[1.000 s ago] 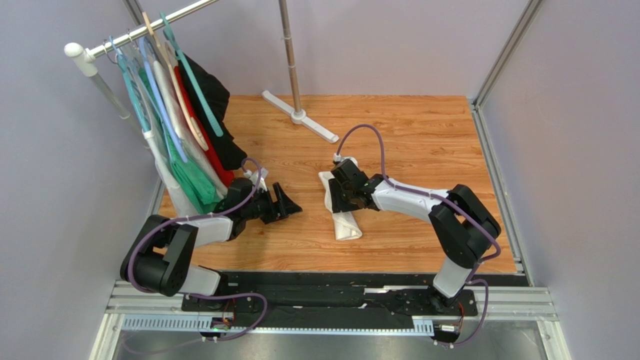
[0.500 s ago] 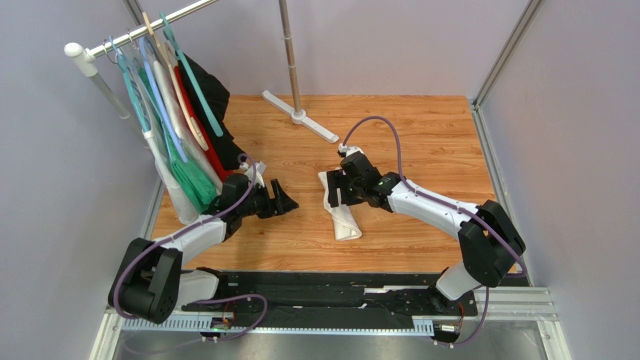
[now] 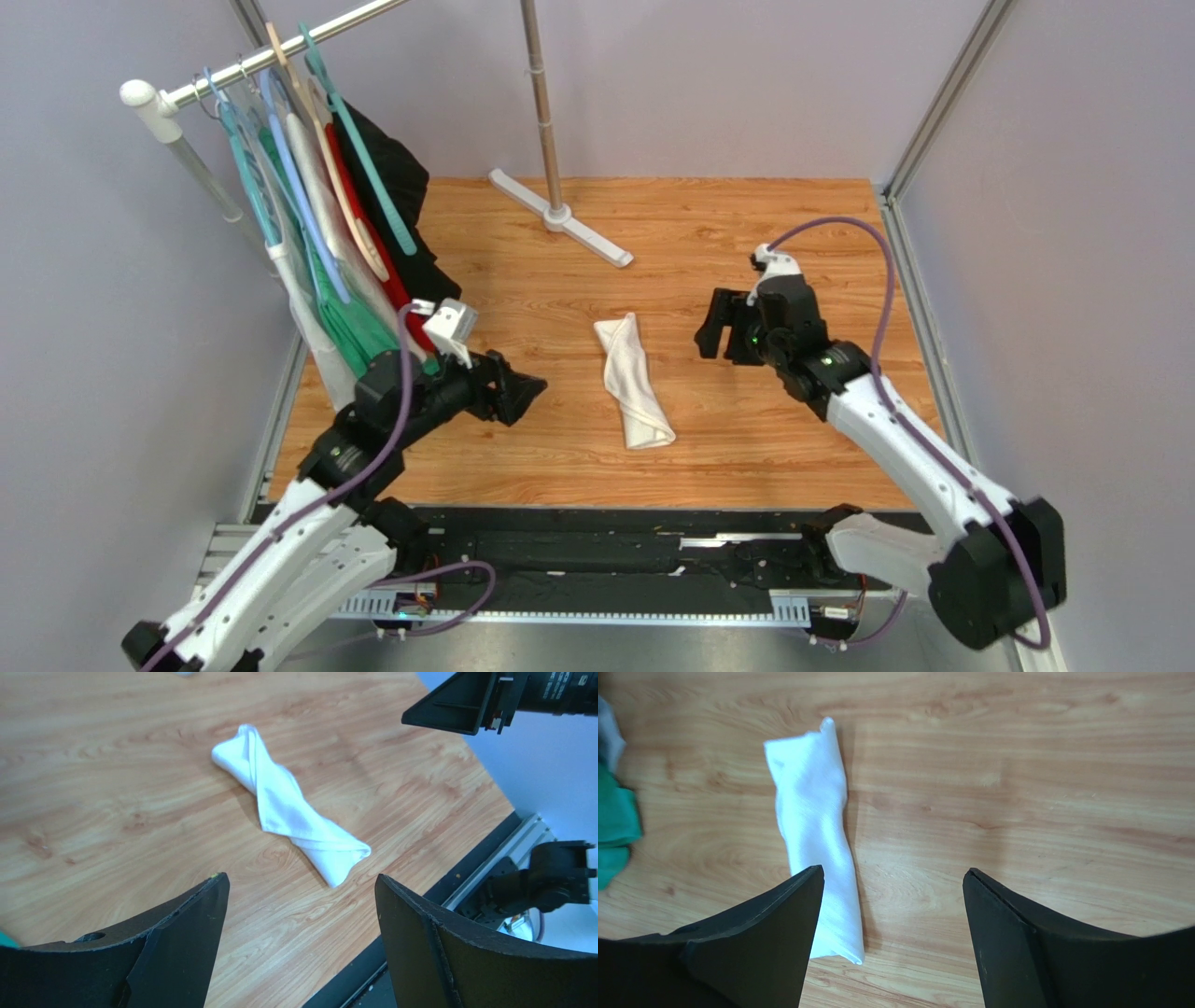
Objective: Fold the napkin, place the utensils inside, and roll it up
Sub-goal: Roll the napkin with the utensil
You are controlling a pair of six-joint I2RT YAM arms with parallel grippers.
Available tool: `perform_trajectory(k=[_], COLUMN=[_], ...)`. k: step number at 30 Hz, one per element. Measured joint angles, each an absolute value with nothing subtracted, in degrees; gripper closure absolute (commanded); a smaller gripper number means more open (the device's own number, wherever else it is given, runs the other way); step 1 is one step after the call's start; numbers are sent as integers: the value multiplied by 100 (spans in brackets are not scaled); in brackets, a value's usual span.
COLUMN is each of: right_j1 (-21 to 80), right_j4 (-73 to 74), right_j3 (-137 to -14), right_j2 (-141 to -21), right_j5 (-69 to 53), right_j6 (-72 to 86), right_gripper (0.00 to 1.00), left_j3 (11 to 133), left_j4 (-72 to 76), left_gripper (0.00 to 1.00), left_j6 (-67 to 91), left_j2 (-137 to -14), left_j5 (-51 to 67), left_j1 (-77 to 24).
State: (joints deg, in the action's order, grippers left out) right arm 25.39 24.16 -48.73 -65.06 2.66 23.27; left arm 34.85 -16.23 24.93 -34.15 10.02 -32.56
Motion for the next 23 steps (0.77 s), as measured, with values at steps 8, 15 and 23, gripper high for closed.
perform_trajectory(k=[8, 15, 23], right_j1=[2493, 2493, 2493], right_j4=[2742, 3020, 3109], right_j3=[-4668, -4346, -4195], right_j2=[-4541, -3911, -3710], right_j5=[537, 703, 832], right_j6=[2202, 2069, 1859], right_gripper=[23, 23, 23], left_j3=[4399, 4453, 4451], left_j4=[-3253, -3822, -3885], left_gripper=[9, 7, 4], left_j6=[2189, 2106, 2108], left_j2=[-1946, -1275, -845], left_j5=[762, 639, 434], left_j1=[-3293, -3293, -3297])
